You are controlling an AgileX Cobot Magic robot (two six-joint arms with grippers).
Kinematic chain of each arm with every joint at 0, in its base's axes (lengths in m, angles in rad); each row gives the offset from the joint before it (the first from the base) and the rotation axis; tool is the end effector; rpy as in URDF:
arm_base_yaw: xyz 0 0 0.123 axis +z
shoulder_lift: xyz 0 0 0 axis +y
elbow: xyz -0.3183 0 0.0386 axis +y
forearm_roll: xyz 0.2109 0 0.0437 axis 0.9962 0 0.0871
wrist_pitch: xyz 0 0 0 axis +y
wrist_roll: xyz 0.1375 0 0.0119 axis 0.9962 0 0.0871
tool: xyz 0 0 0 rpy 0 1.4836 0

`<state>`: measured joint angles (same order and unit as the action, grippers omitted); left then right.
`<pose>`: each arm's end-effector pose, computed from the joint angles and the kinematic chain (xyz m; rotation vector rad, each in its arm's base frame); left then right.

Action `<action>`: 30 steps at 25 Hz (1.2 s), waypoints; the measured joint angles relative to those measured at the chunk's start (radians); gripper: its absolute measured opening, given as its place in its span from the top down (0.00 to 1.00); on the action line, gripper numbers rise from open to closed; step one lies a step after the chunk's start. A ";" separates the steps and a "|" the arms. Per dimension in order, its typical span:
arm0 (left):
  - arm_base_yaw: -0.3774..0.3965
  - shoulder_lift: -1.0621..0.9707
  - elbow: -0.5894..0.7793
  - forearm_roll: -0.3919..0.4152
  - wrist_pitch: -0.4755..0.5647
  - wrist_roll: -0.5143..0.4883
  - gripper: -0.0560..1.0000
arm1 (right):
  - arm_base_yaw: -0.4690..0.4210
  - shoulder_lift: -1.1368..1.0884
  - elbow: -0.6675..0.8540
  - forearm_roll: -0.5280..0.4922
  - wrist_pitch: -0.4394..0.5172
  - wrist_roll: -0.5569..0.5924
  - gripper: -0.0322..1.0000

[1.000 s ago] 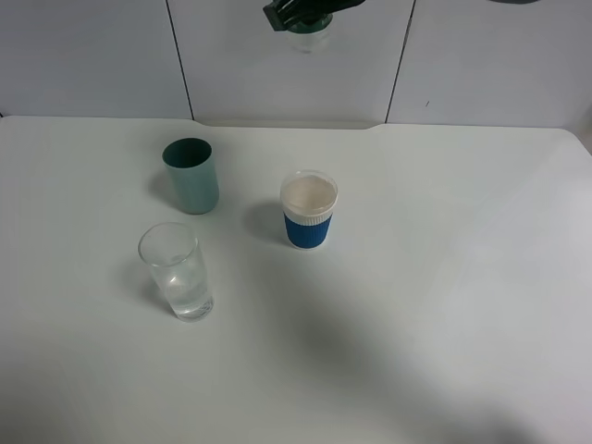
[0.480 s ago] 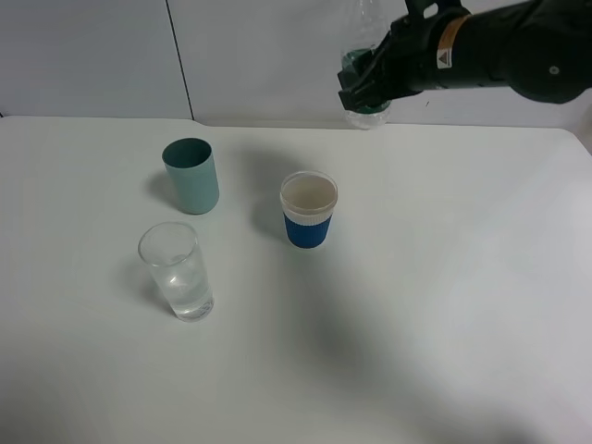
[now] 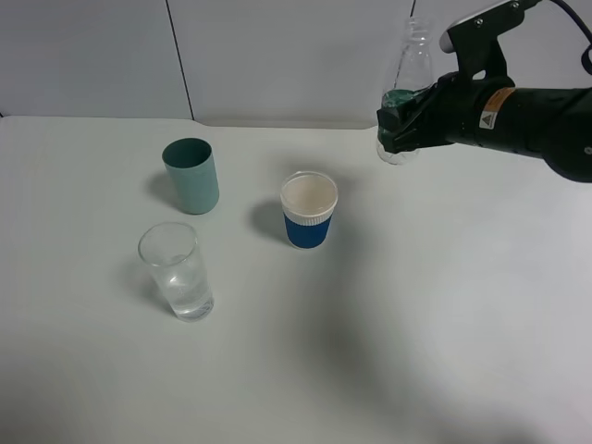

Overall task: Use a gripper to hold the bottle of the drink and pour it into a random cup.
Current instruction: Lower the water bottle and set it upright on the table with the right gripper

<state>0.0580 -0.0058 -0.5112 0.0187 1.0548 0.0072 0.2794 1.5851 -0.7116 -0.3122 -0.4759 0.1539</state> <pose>-0.0327 0.0004 0.2418 -0.0523 2.0212 0.0636 0.3227 0.1128 0.2627 -0.4766 1.8442 0.2386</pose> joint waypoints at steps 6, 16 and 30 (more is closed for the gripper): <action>0.000 0.000 0.000 0.000 0.000 0.000 0.02 | -0.049 0.000 0.096 0.019 -0.198 -0.076 0.44; 0.000 0.000 0.000 0.000 0.000 0.000 0.02 | -0.056 0.133 0.100 0.075 -0.225 -0.110 0.44; 0.000 0.000 0.000 0.000 0.000 0.000 0.02 | -0.056 0.351 0.099 0.078 -0.386 -0.154 0.44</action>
<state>0.0580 -0.0058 -0.5112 0.0187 1.0548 0.0072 0.2230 1.9363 -0.6129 -0.2345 -0.8623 0.0000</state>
